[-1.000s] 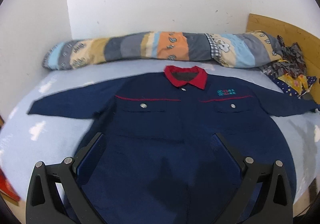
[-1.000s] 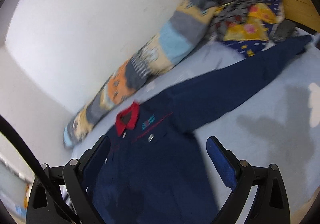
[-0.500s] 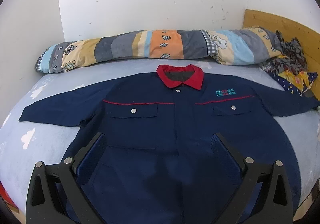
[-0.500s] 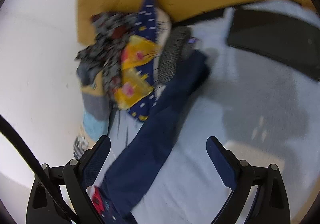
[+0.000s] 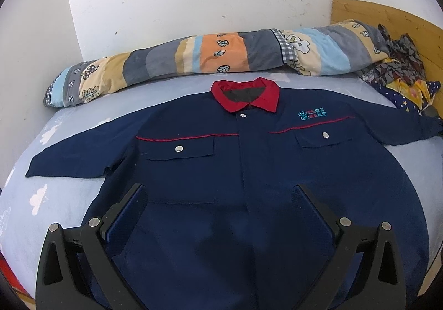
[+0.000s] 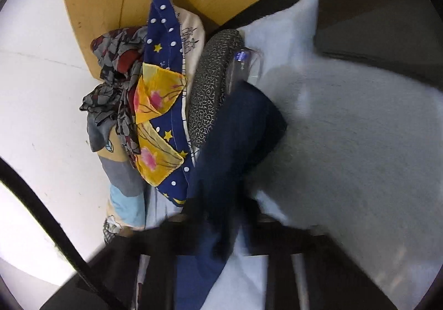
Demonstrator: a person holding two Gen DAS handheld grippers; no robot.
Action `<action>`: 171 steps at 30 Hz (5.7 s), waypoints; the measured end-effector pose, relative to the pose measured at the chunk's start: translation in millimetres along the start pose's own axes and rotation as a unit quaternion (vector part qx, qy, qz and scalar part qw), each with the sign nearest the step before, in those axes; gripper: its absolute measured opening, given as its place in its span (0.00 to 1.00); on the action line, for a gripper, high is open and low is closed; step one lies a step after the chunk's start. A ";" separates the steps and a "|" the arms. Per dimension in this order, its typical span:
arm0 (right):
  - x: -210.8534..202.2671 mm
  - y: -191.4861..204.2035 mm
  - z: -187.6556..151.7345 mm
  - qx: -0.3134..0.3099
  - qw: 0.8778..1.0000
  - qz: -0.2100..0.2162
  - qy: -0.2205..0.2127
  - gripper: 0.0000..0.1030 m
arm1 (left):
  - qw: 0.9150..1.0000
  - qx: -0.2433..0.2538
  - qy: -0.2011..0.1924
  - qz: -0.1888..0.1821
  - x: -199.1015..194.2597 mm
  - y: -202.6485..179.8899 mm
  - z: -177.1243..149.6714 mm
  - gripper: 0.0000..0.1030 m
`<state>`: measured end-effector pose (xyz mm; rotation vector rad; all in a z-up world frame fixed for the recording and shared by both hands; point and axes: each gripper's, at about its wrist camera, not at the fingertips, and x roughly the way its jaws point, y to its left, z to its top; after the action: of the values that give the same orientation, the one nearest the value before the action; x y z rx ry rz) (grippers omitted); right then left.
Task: Fold large clothes
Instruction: 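Close the right tool on the sleeve cuff, then lift the held sleeve and carry it across the jacket body, then lay the sleeve flat over the jacket front with the right tool, then open the right tool and withdraw it from the sleeve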
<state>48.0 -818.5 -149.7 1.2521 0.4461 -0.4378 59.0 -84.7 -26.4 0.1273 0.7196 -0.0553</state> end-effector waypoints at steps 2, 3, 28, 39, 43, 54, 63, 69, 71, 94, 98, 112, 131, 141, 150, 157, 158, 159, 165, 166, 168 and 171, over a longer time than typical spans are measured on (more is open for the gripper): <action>-5.9 11.3 -3.2 -0.033 0.999 0.004 -0.014 0.04 | 1.000 0.002 -0.001 0.004 0.0 0.2 -0.2 1.00; -12.4 22.0 -3.6 -0.053 0.998 0.004 -0.025 0.04 | 1.000 0.001 -0.001 0.003 -0.1 0.2 0.0 1.00; -117.1 363.4 -270.5 -0.401 0.888 0.220 0.057 0.04 | 0.997 -0.064 -0.012 0.029 -26.0 60.9 9.3 1.00; -118.4 384.2 -495.5 -0.522 0.790 0.257 0.194 0.03 | 0.987 -0.148 -0.017 0.068 -41.1 135.5 9.6 1.00; -88.8 340.4 -572.7 -0.554 0.760 0.222 0.256 0.03 | 0.979 -0.183 -0.021 0.088 -47.9 162.6 6.8 1.00; -10.3 208.2 -678.3 -0.641 0.686 0.074 0.337 0.16 | 0.972 -0.212 -0.024 0.094 -51.1 183.0 4.7 1.00; -44.2 243.2 -612.1 -0.619 0.707 0.147 0.309 0.66 | 0.975 -0.204 -0.022 0.089 -49.2 174.0 4.9 1.00; 23.3 235.4 -547.6 -0.601 0.762 0.011 0.242 0.70 | 0.977 -0.191 -0.018 0.089 -46.1 167.7 5.1 1.00; 41.0 222.3 -544.5 -0.576 0.771 -0.015 0.273 0.69 | 0.978 -0.188 -0.016 0.093 -44.4 167.3 5.5 1.00; -4.6 282.8 -670.0 -0.683 0.652 0.133 0.302 0.09 | 0.963 -0.248 -0.024 0.103 -58.4 221.0 -6.2 1.00; -2.0 351.8 -628.9 -0.601 0.738 0.148 0.270 0.09 | 0.960 -0.259 -0.023 0.101 -56.4 221.5 -5.9 1.00; 81.8 405.1 -754.1 -0.656 0.728 0.071 0.185 0.09 | 0.960 -0.262 -0.015 0.100 -50.6 220.6 -6.7 1.00; 102.3 327.6 -572.6 -0.617 0.758 -0.003 0.210 0.75 | 0.961 -0.260 -0.002 0.100 -44.7 222.1 -7.5 1.00; 88.5 312.2 -619.6 -0.628 0.745 -0.003 0.224 0.76 | 0.954 -0.278 0.003 0.115 -42.8 235.0 -12.1 1.00; 92.2 332.4 -766.4 -0.715 0.648 0.038 0.261 0.76 | 0.949 -0.292 0.004 0.121 -46.7 252.9 -17.1 1.00; 73.0 332.5 -734.4 -0.680 0.675 0.078 0.274 0.76 | 0.942 -0.314 -0.001 0.119 -54.3 267.5 -22.7 1.00; 76.4 336.0 -720.8 -0.672 0.684 0.078 0.272 0.77 | 0.942 -0.316 -0.001 0.117 -54.3 267.6 -22.9 1.00; 79.4 336.4 -700.5 -0.665 0.698 0.066 0.257 0.77 | 0.942 -0.315 0.000 0.116 -54.0 267.2 -22.7 1.00; 116.1 301.4 -580.6 -0.614 0.759 -0.030 0.215 0.78 | 0.948 -0.298 0.004 0.114 -50.9 256.6 -19.5 1.00; 123.5 291.4 -560.9 -0.600 0.769 -0.048 0.216 0.78 | 0.949 -0.294 0.005 0.113 -49.6 254.1 -18.6 1.00; 141.2 264.0 -529.4 -0.573 0.776 -0.093 0.248 0.80 | 0.952 -0.285 0.007 0.111 -46.2 249.2 -16.5 1.00; 131.9 261.6 -512.8 -0.567 0.776 -0.075 0.265 0.80 | 0.957 -0.269 0.014 0.109 -39.1 240.3 -13.2 1.00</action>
<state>258.6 -266.7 -141.9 0.1075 1.0941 0.1174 43.7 155.5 12.9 -0.3160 0.7219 0.3542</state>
